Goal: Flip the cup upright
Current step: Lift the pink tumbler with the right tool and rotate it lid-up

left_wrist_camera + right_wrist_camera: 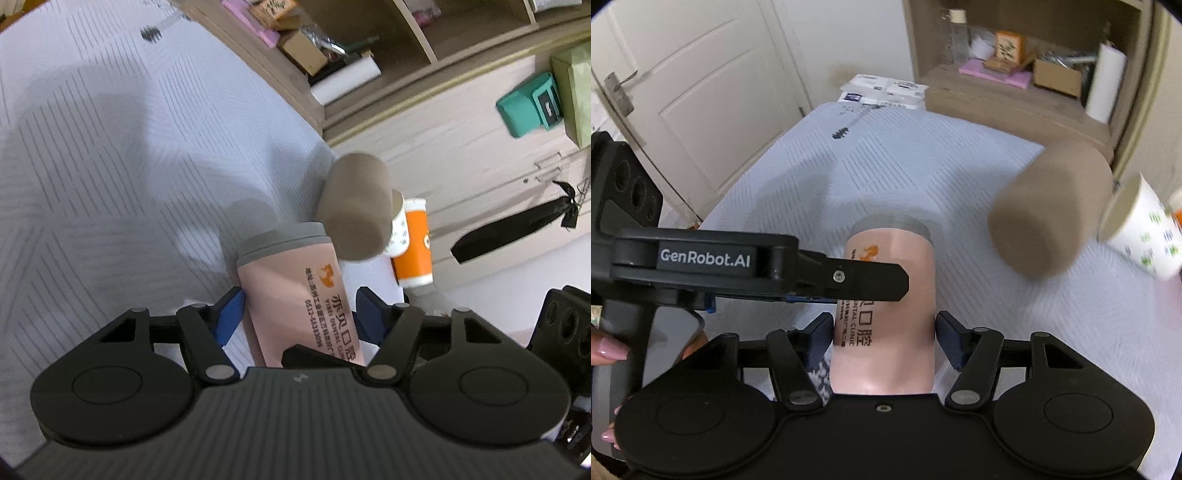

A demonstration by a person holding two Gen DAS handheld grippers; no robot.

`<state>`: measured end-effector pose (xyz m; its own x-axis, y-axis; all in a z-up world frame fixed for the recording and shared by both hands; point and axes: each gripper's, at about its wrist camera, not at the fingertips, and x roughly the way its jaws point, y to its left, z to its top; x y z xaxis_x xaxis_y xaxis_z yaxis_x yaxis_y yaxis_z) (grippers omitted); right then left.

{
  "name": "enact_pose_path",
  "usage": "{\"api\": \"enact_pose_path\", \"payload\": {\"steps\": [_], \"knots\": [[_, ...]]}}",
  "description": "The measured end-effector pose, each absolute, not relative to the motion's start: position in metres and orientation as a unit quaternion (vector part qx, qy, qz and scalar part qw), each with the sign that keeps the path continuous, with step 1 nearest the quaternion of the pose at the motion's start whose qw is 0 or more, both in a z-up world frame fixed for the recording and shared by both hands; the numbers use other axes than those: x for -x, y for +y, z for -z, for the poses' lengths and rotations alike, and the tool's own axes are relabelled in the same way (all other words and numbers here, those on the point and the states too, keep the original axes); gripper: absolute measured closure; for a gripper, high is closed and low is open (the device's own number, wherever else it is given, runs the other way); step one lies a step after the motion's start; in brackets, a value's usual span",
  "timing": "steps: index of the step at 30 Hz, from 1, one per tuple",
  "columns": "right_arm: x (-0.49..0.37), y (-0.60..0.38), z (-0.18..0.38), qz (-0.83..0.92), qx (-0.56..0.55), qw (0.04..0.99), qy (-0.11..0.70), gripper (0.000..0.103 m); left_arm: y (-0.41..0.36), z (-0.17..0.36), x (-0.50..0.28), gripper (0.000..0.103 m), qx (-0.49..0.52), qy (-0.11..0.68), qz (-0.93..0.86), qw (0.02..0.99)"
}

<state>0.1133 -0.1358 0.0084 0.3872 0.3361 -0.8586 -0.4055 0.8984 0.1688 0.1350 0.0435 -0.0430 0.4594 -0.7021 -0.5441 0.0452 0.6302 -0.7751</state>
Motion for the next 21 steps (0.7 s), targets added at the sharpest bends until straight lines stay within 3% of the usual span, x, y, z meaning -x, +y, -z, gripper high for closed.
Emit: {"api": "enact_pose_path", "payload": {"steps": [9, 21], "knots": [[-0.095, -0.154, -0.001, -0.245, 0.006, 0.826, 0.508, 0.036, 0.028, 0.045, -0.13, 0.038, 0.327, 0.493, 0.265, 0.761], [-0.086, -0.17, 0.004, -0.263, -0.016, 0.842, 0.47, 0.036, 0.022, 0.042, -0.129, 0.034, 0.303, 0.471, 0.275, 0.781]]}}
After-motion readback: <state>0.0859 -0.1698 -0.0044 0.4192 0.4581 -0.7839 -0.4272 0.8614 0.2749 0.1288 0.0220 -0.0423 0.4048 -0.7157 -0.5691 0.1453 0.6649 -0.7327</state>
